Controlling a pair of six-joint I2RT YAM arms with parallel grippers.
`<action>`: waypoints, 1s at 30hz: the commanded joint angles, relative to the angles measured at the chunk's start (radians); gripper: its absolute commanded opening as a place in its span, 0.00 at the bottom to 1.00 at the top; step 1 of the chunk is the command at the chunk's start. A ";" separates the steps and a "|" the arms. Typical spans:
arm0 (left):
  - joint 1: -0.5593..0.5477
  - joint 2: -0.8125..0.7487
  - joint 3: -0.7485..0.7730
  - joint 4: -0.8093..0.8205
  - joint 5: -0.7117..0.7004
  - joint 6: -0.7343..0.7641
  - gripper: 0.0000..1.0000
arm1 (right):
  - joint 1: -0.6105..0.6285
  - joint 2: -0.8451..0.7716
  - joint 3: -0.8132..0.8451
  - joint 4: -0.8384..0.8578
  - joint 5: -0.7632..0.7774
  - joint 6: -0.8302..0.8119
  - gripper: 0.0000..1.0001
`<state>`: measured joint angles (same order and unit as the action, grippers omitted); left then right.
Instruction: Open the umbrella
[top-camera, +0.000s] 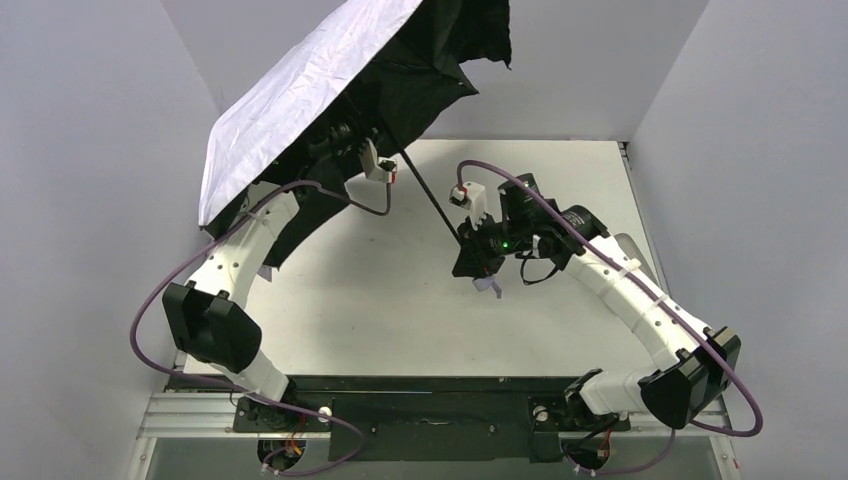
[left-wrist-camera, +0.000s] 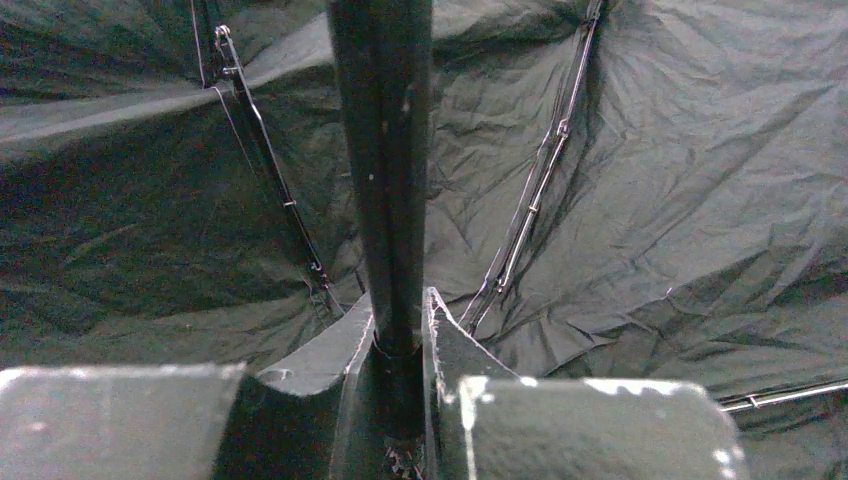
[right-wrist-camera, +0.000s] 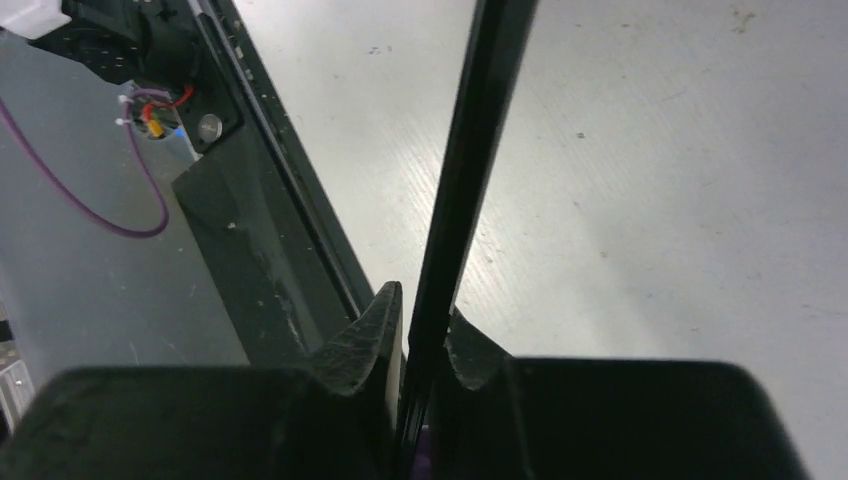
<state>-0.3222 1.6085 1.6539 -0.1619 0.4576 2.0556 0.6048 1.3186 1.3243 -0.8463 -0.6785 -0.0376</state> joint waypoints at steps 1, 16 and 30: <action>0.045 0.009 0.106 0.132 -0.038 0.034 0.00 | -0.023 0.003 -0.008 -0.097 -0.044 -0.106 0.02; 0.101 0.100 0.141 0.317 -0.243 0.060 0.08 | -0.018 -0.010 0.033 -0.280 -0.067 -0.298 0.00; 0.212 0.240 0.290 0.414 -0.437 0.049 0.13 | -0.034 -0.028 -0.001 -0.346 -0.060 -0.347 0.00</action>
<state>-0.3126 1.8183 1.8412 -0.0582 0.4793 2.0617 0.5339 1.3384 1.3560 -0.8444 -0.5858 -0.1516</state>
